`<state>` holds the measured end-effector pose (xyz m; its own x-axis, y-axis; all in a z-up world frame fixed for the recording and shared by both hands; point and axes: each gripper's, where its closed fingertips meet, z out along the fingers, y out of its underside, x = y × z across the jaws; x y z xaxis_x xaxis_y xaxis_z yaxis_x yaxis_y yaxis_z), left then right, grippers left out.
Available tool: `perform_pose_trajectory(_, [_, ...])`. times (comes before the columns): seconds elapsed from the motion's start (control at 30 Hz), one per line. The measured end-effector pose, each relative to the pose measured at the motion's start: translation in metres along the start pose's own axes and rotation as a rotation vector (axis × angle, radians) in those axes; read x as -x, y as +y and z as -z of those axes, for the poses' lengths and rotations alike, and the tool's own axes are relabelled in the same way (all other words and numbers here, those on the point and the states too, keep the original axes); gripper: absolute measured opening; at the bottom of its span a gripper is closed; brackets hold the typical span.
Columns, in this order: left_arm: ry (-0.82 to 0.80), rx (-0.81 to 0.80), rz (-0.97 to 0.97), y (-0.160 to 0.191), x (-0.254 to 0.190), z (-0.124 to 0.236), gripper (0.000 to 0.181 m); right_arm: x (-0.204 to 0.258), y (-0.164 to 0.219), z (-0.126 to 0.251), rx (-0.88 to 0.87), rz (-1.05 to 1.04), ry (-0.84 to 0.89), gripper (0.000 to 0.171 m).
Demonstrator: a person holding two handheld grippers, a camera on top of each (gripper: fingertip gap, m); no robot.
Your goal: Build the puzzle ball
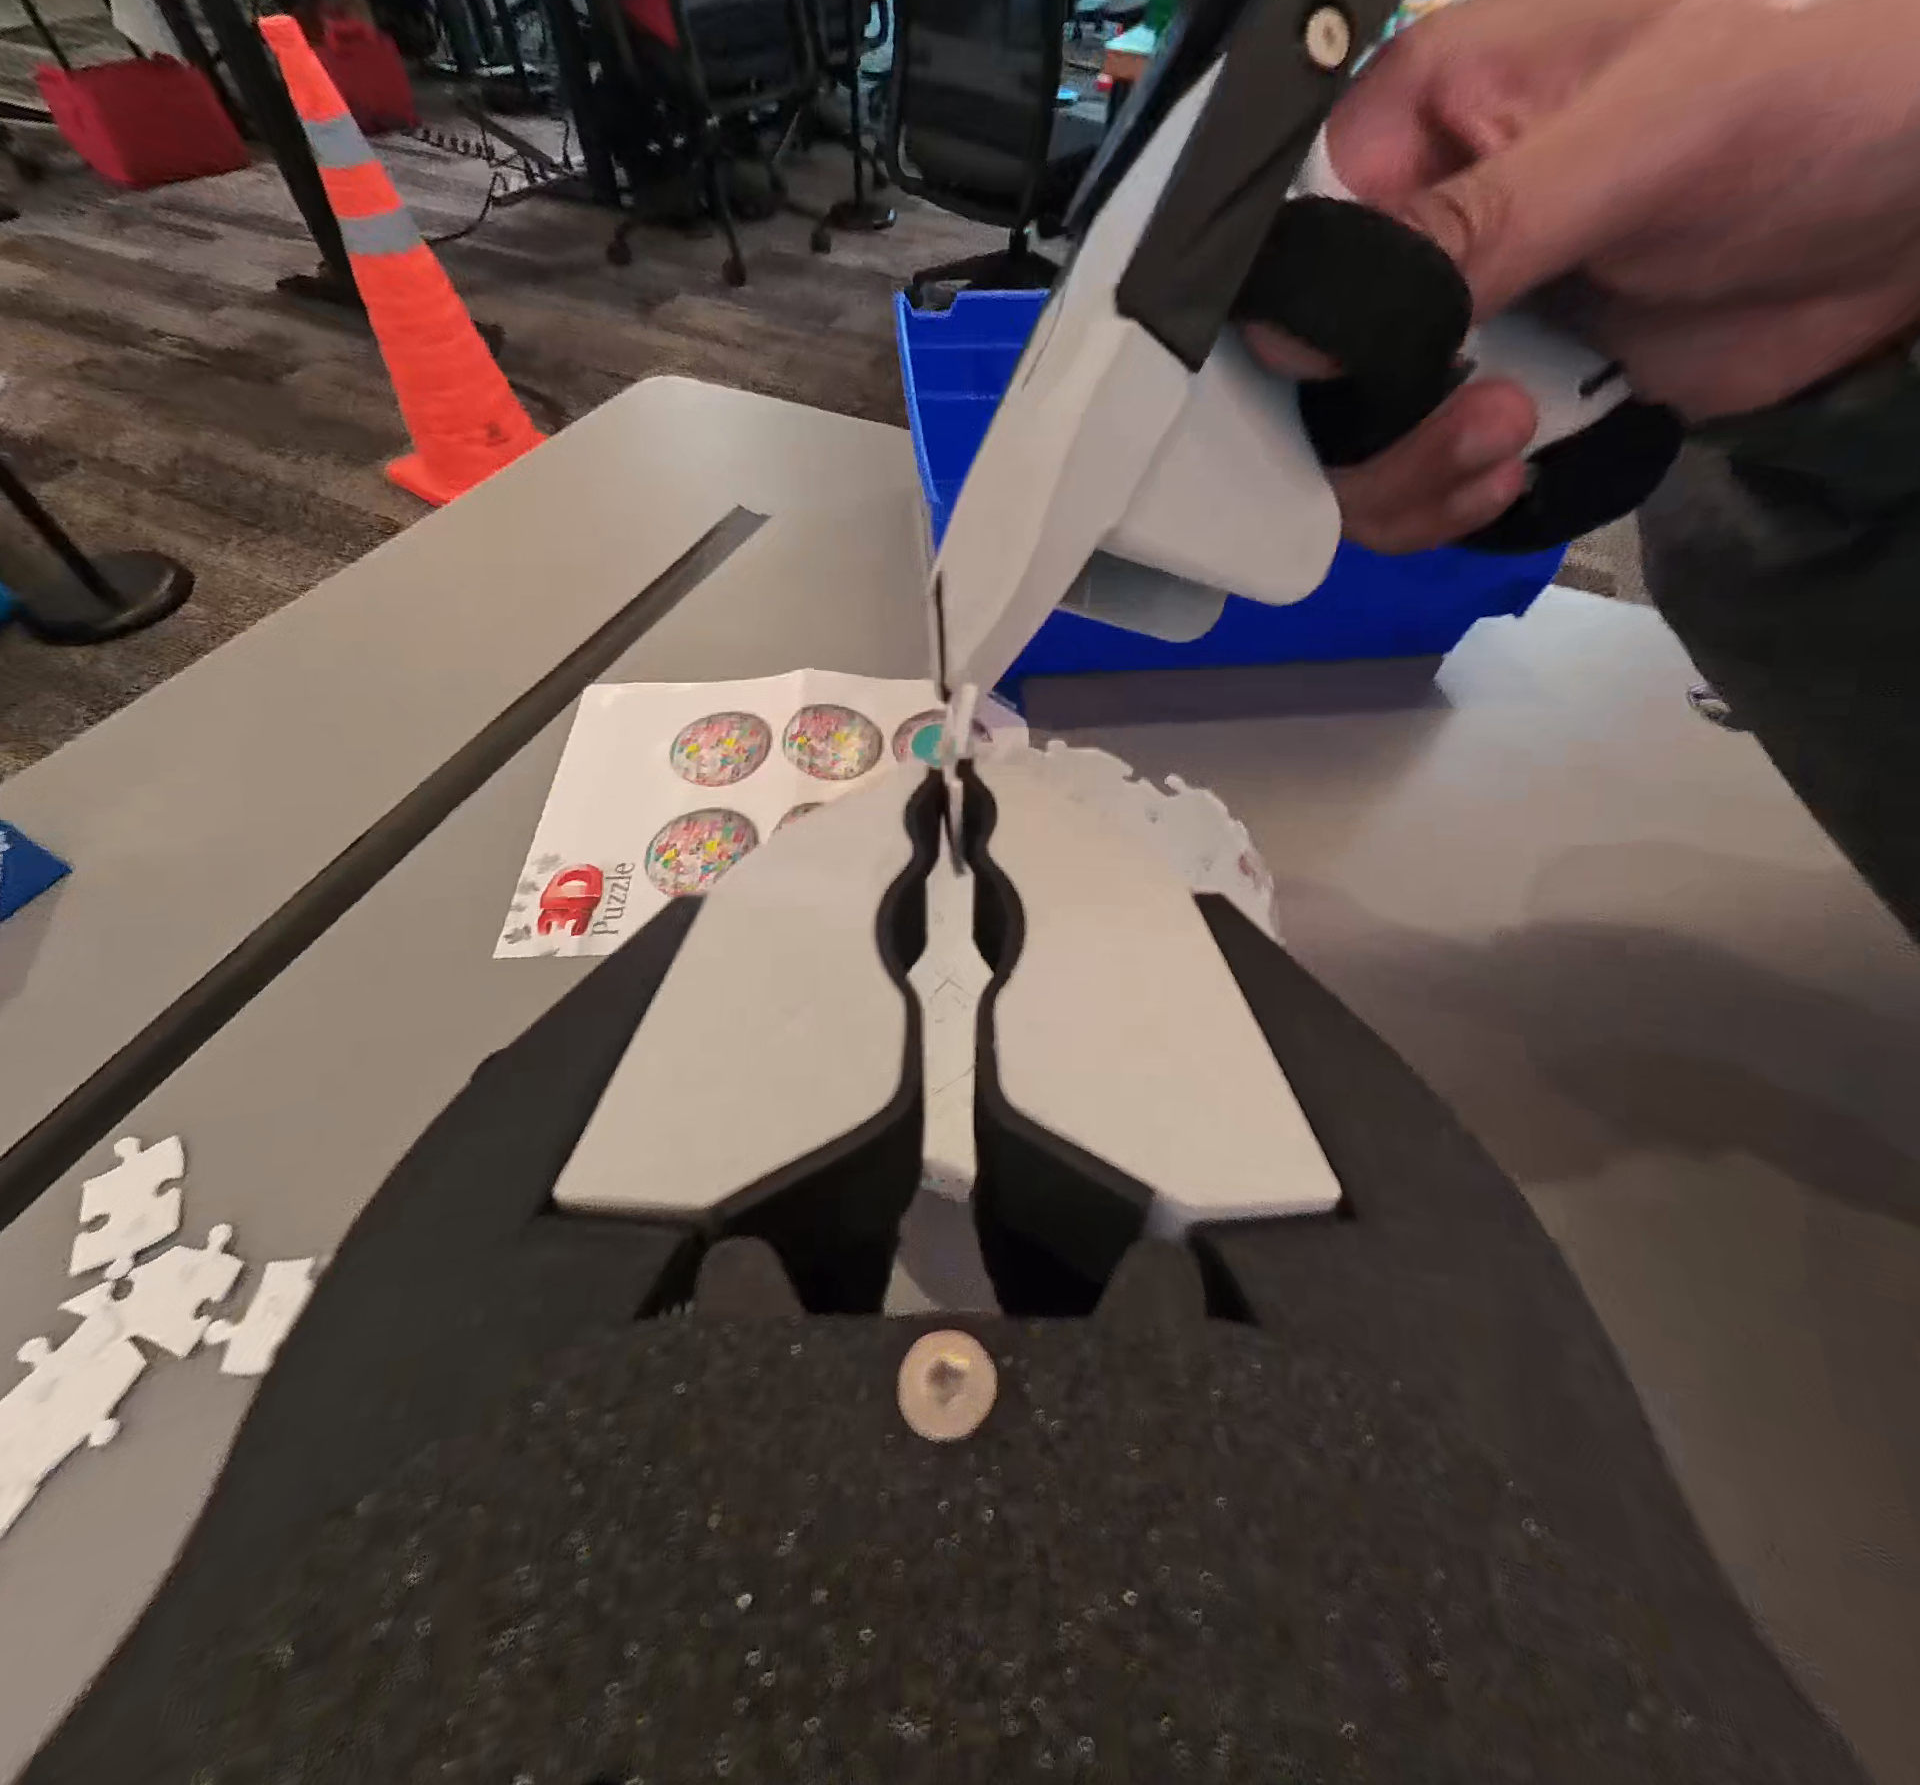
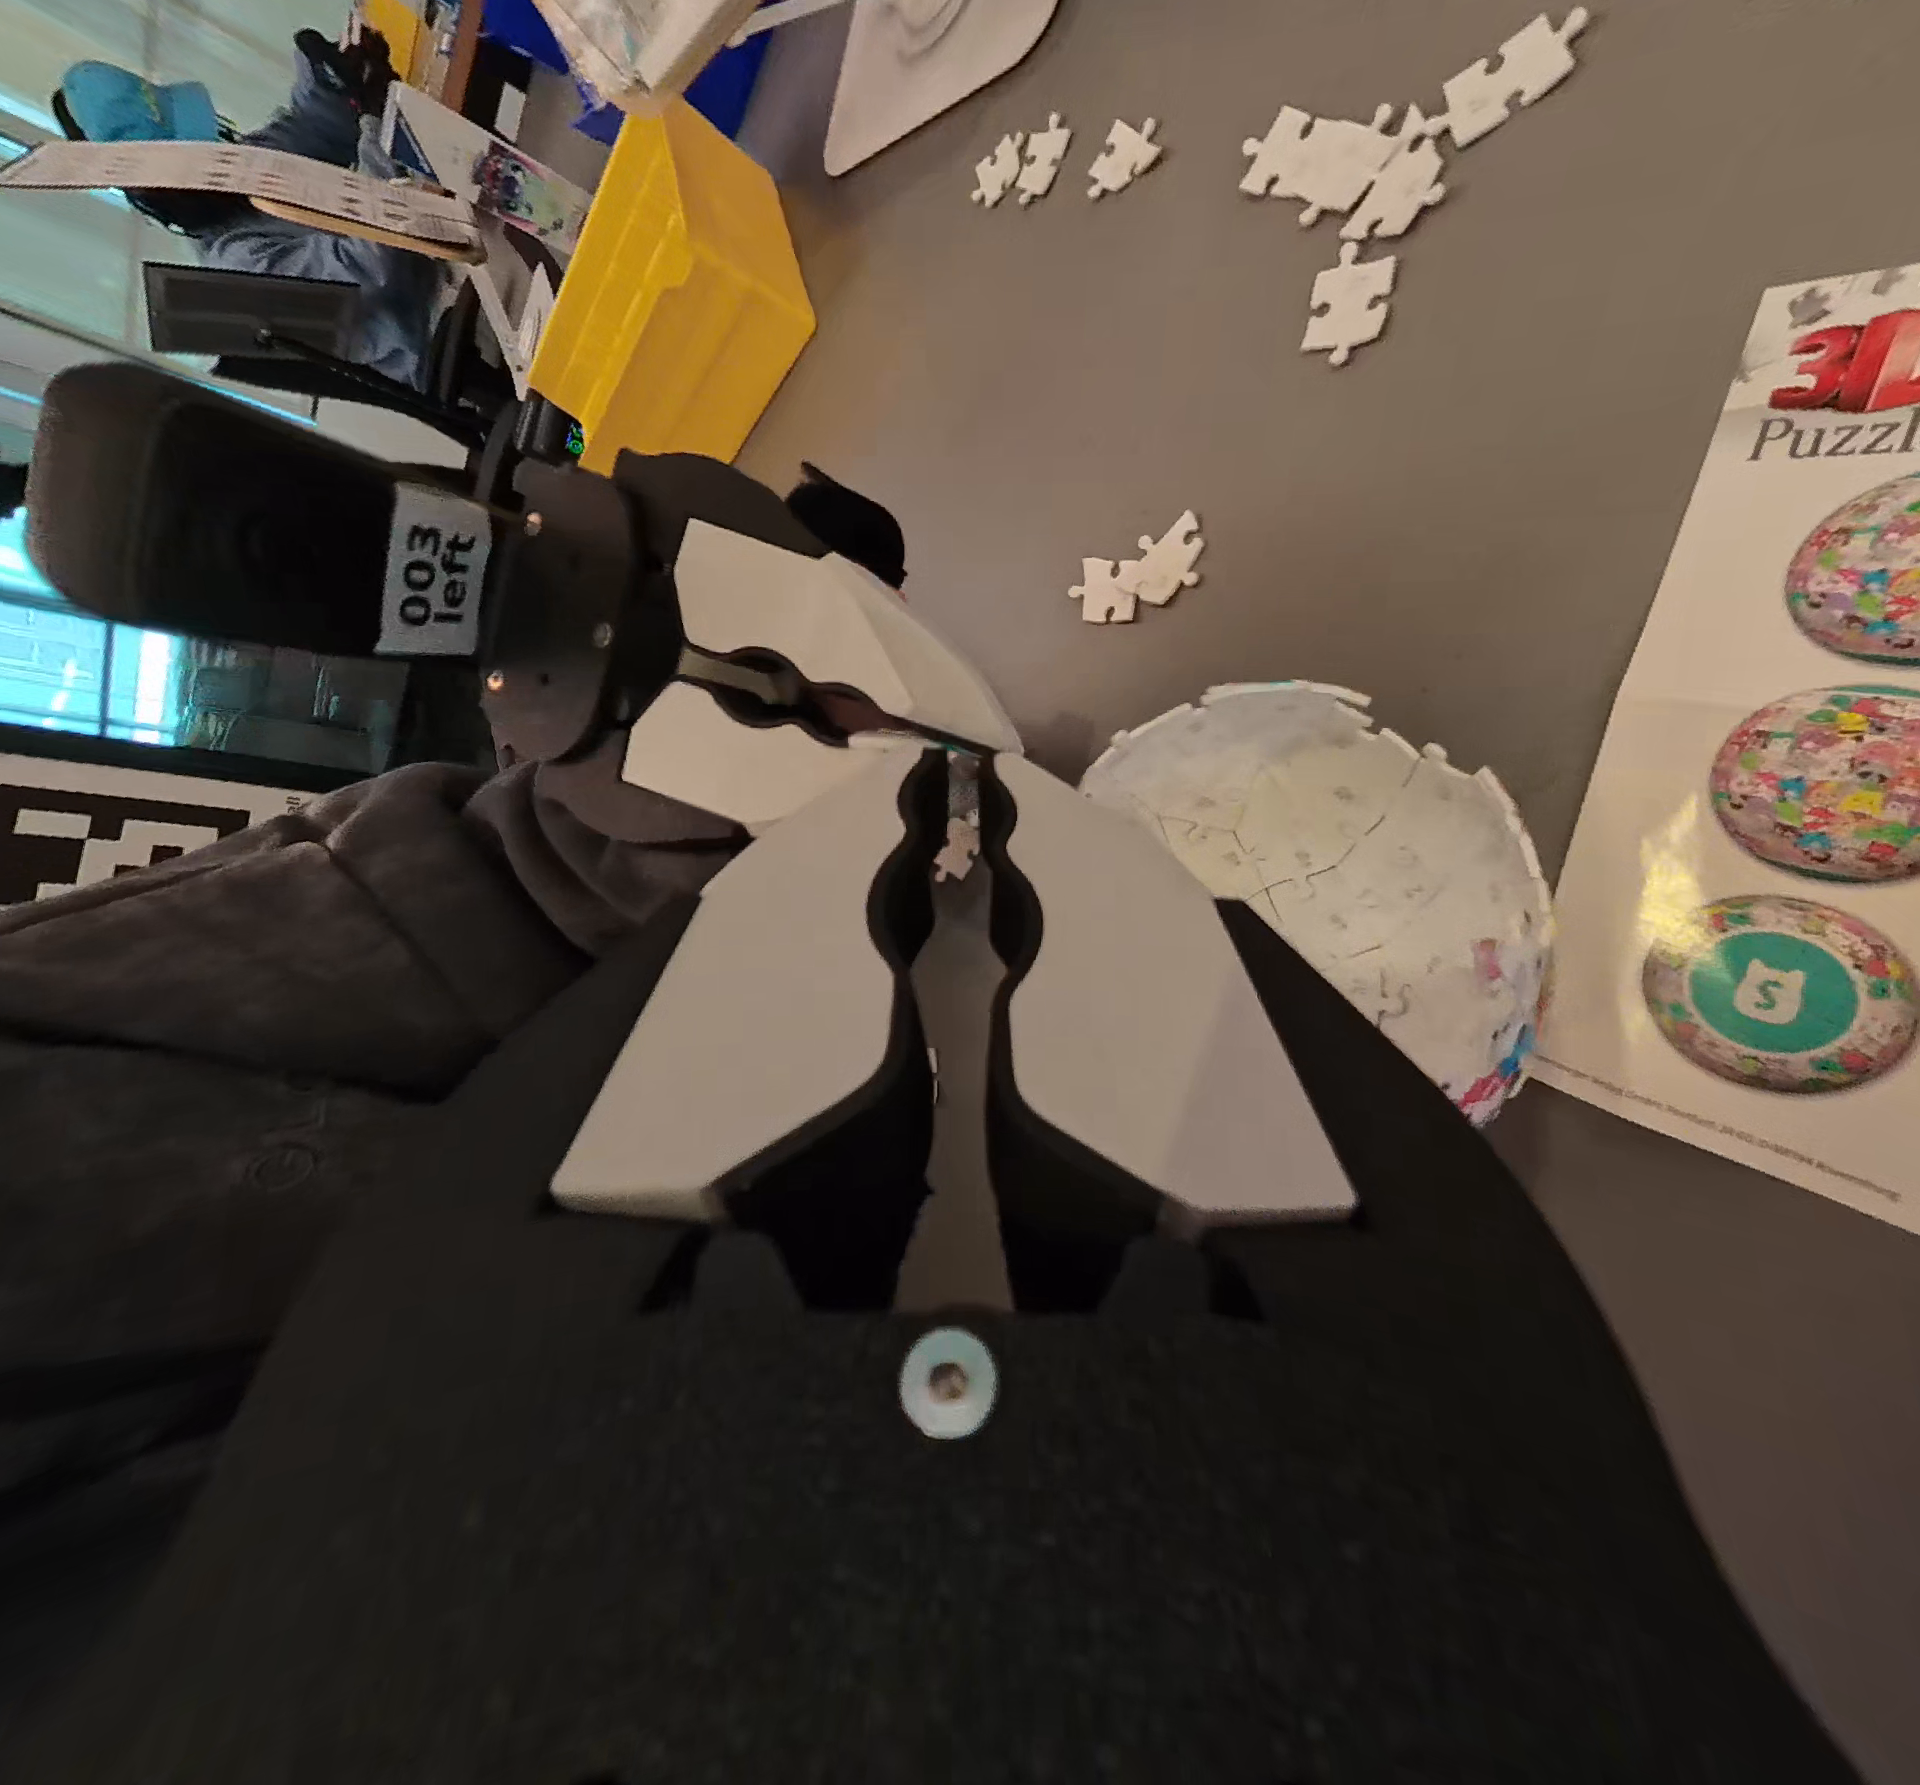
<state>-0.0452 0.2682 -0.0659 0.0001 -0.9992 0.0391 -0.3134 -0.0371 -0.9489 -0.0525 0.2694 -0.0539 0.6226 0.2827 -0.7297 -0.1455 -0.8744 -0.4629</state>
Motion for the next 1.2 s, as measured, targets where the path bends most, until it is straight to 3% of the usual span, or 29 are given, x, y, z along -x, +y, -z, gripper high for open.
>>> perform_pose_trajectory(0.13, [0.043, -0.039, 0.079, -0.006, -0.006, 0.004, 0.002, 0.001, -0.008, 0.014, -0.006, 0.24, 0.058, 0.014])
perform_pose_trajectory(0.2, [0.065, -0.048, 0.103, -0.007, -0.009, 0.007, 0.002, 0.013, -0.01, 0.021, -0.001, 0.515, 0.075, 0.014])
perform_pose_trajectory(0.33, [0.075, -0.052, 0.093, -0.007, -0.015, 0.01, 0.002, 0.029, 0.004, 0.017, 0.041, 1.163, 0.104, 0.03])
perform_pose_trajectory(0.4, [0.076, -0.057, 0.077, -0.008, -0.018, 0.012, 0.002, 0.03, 0.014, 0.013, 0.105, 1.314, 0.111, 0.026])
perform_pose_trajectory(0.57, [0.065, -0.064, 0.045, -0.012, -0.023, 0.016, 0.002, 0.031, 0.015, 0.015, 0.175, 1.287, 0.067, 0.012])
perform_pose_trajectory(1.2, [0.089, -0.082, 0.046, -0.014, -0.033, 0.017, 0.002, 0.028, 0.019, 0.014, 0.229, 1.258, 0.037, 0.002])
